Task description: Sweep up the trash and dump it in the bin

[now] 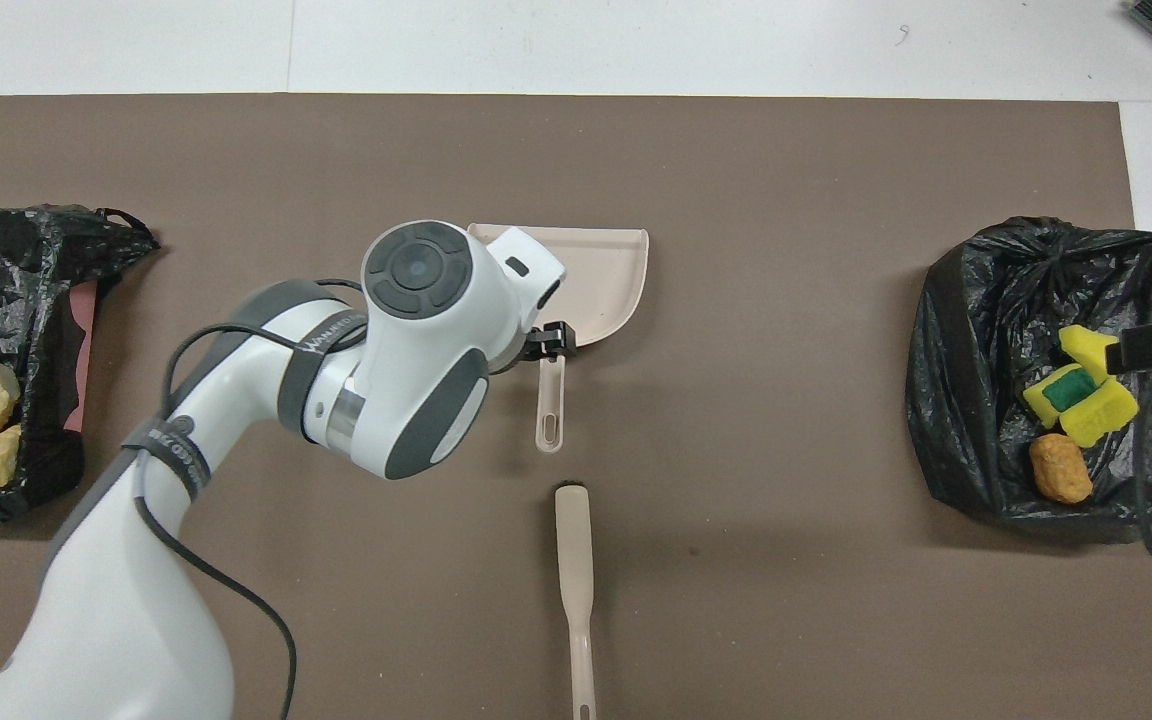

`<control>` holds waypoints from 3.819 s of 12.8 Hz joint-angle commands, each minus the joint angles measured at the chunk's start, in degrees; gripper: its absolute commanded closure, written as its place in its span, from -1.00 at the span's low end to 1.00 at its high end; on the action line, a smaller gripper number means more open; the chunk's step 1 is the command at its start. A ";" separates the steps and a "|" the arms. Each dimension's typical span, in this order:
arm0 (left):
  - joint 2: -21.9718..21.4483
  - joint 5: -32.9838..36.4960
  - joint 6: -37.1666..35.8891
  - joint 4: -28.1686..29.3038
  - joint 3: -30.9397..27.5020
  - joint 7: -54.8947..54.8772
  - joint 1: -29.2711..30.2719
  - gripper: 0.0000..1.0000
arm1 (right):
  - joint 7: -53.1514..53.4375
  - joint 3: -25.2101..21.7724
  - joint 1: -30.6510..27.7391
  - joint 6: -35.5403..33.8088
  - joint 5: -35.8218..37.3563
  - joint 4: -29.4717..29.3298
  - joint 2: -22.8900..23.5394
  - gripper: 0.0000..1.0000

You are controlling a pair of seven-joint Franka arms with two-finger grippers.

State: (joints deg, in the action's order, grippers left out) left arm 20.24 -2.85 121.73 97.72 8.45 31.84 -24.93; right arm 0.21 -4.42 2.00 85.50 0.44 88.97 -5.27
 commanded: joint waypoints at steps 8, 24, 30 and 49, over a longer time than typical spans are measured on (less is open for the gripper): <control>-5.47 -0.67 -11.58 -4.99 -0.45 -12.56 17.09 -1.00 | -1.27 0.02 -0.42 -0.33 -0.53 1.38 -1.23 -1.00; -17.43 0.91 -33.84 -9.21 -3.53 -37.29 28.89 -1.00 | -1.27 0.02 -0.42 -0.24 -0.53 1.38 -1.23 -1.00; -17.43 0.91 -33.93 -9.74 -3.62 -35.63 28.89 -1.00 | -1.27 0.02 -0.42 -0.24 -0.52 1.38 -1.23 -1.00; -17.52 3.38 -37.53 -11.59 -3.44 -35.27 28.45 -1.00 | -1.27 0.02 -0.42 -0.33 -0.53 1.38 -1.23 -1.00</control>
State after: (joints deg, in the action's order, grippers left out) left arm 3.36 -0.37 83.79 86.18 4.71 -3.46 3.49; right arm 0.21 -4.43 2.00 85.50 0.44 89.01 -5.28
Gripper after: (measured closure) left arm 0.000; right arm 0.000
